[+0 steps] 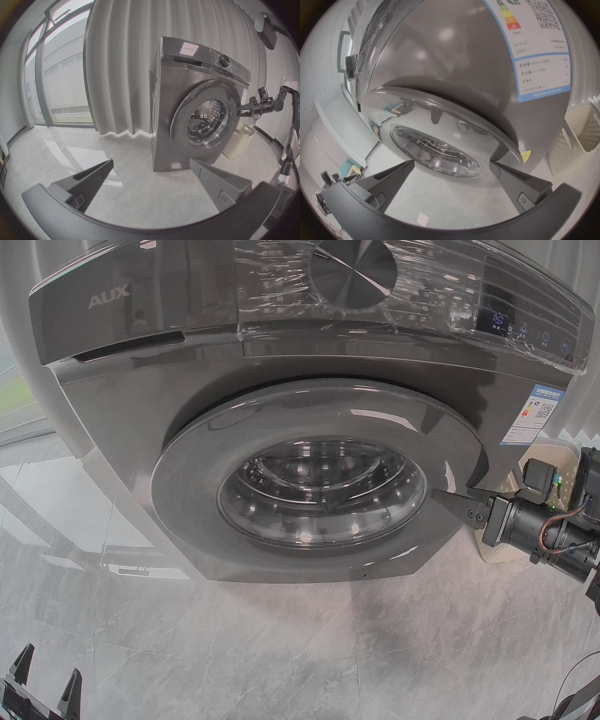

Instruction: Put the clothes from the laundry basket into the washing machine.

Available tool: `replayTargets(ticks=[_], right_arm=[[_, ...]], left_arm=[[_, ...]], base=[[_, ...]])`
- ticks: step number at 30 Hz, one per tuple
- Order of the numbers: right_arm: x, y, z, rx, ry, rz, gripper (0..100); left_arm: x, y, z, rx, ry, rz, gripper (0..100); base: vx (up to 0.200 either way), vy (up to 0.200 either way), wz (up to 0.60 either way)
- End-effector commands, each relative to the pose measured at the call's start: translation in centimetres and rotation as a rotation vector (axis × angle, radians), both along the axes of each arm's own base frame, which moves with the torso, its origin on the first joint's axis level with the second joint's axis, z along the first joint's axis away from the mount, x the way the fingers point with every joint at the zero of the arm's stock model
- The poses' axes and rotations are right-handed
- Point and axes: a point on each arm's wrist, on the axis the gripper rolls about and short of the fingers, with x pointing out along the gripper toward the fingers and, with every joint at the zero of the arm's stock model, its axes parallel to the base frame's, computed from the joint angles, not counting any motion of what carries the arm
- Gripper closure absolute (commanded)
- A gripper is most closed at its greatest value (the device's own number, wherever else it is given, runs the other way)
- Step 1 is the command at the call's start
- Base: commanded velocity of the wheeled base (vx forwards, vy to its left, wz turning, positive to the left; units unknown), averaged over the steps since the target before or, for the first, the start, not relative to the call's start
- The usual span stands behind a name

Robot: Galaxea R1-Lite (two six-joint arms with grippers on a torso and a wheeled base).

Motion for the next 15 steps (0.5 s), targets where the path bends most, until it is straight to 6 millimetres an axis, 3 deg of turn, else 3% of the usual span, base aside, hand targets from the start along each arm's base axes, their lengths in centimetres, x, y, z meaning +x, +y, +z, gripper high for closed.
replayTargets(ticks=[1, 4, 5, 6, 8, 15], right_arm=[[-3.6, -0.6, -1.9, -0.034, 0.024, 0.057, 0], [-6.3, -0.5, -3.3, -0.06, 0.037, 0.152, 0], [-6.3, -0.5, -3.3, -0.06, 0.037, 0.152, 0], [-8.4, -1.2, -4.1, -0.063, 0.038, 0.2, 0], [-10.0, -1.9, -4.3, -0.052, 0.016, 0.24, 0], [-13.7, -4.4, -4.9, -0.032, -0.097, 0.226, 0]], left_arm=[[0.0, 0.0, -0.5, -0.003, 0.002, 0.001, 0], [0.0, 0.0, -0.5, -0.003, 0.002, 0.001, 0], [0.0, 0.0, -0.5, -0.003, 0.002, 0.001, 0], [0.0, 0.0, -0.5, -0.003, 0.002, 0.001, 0], [0.0, 0.0, -0.5, -0.001, 0.002, 0.001, 0], [0.0, 0.0, -0.5, -0.003, 0.002, 0.001, 0]], base=[[0.0, 0.0, 0.0], [0.0, 0.0, 0.0], [0.0, 0.0, 0.0], [0.0, 0.0, 0.0], [0.0, 0.0, 0.0], [0.0, 0.0, 0.0]])
